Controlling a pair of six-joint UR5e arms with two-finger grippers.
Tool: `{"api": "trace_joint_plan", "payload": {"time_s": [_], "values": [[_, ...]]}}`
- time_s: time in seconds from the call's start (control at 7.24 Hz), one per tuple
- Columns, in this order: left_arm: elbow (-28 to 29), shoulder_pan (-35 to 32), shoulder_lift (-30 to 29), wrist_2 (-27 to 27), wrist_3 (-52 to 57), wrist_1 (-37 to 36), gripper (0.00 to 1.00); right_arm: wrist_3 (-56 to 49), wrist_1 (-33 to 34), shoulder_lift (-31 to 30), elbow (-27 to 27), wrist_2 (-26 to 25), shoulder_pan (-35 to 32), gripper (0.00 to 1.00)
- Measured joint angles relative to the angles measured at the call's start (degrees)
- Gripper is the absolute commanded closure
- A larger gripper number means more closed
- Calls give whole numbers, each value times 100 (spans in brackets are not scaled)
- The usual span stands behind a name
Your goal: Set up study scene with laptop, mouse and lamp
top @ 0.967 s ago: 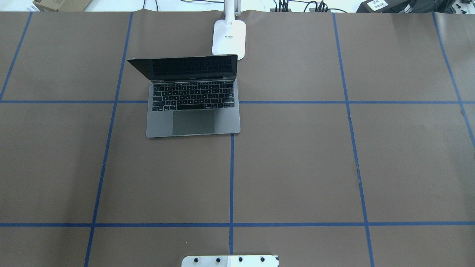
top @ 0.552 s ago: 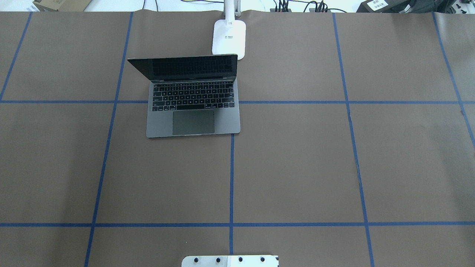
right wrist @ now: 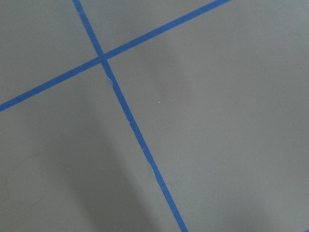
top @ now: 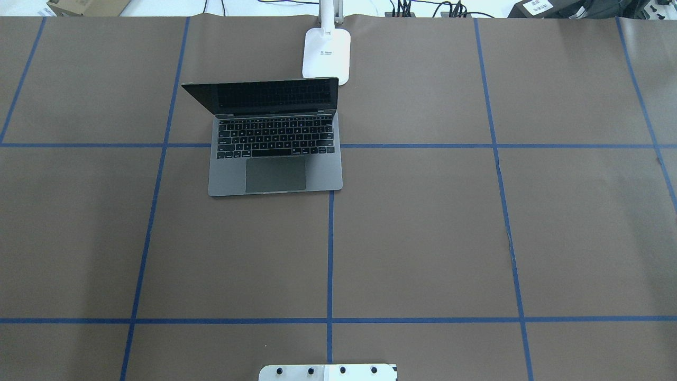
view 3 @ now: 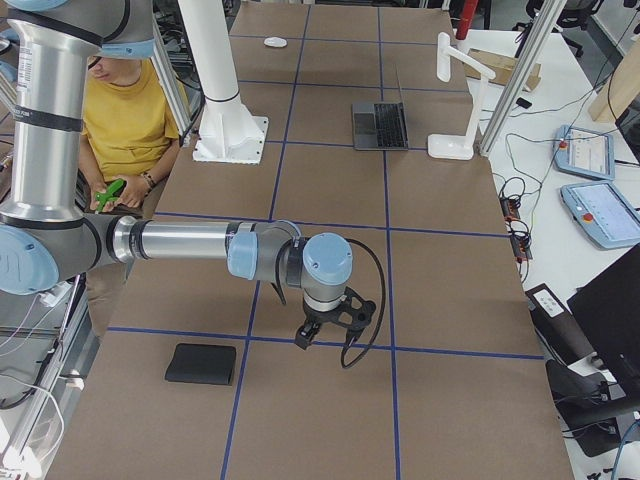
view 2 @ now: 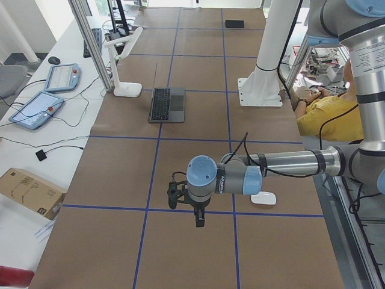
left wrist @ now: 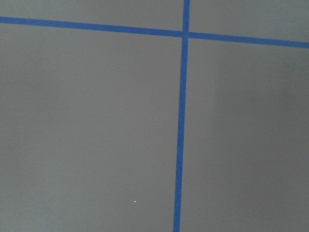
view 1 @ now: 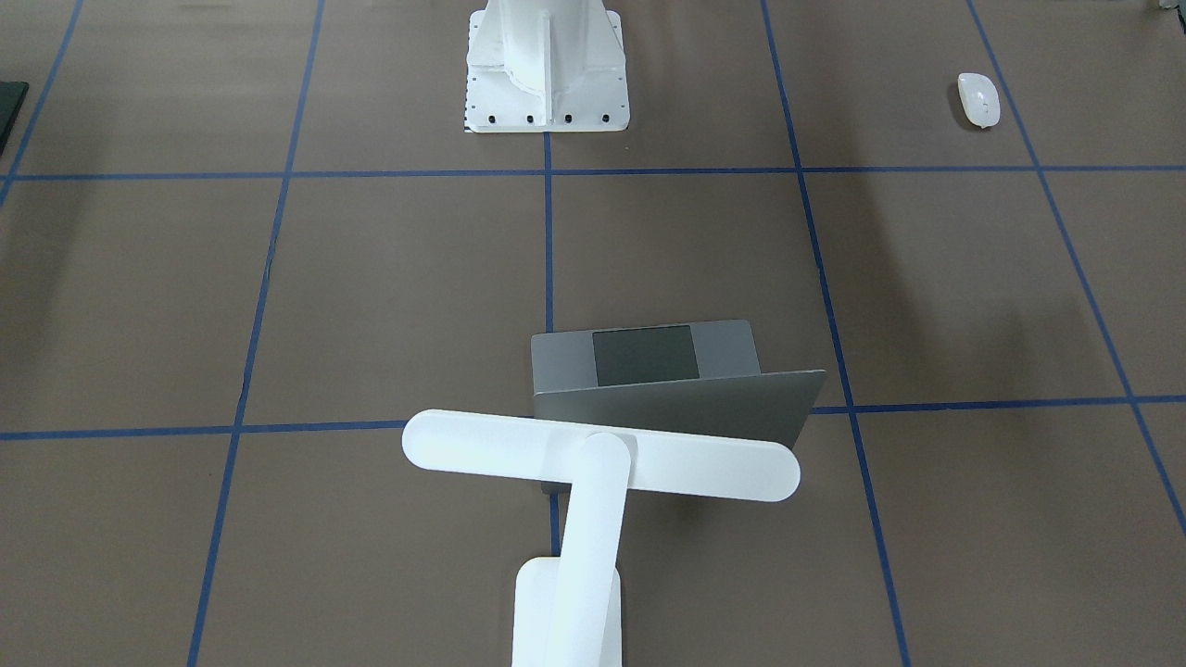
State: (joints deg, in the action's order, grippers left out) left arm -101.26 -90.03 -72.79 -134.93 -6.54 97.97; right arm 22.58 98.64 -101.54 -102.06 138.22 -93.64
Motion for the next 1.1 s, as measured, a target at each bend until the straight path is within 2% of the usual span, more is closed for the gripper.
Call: {"api": "trace_joint_plan", "payload": {"time_s": [0.14, 0.28, 0.41, 0.69, 0.83, 1.1], "values": [[16, -10, 19, 11, 8, -16, 0, -13, 5, -104, 152, 638, -121, 0], [45, -17, 27, 12, 11, -18, 0, -18, -5, -163, 300, 1004, -180, 0], [90, -20, 27, 10, 12, -15, 0, -20, -16, -195, 362, 769, -204, 0], [141, -23, 33, -3, 7, -12, 0, -11, -4, -192, 230, -480, -209, 0], [165, -23, 31, -17, 5, -14, 0, 1, 19, -102, 154, -711, -210, 0], [186, -23, 29, -33, 4, -14, 0, 27, 102, 170, 113, -759, -296, 0]]}}
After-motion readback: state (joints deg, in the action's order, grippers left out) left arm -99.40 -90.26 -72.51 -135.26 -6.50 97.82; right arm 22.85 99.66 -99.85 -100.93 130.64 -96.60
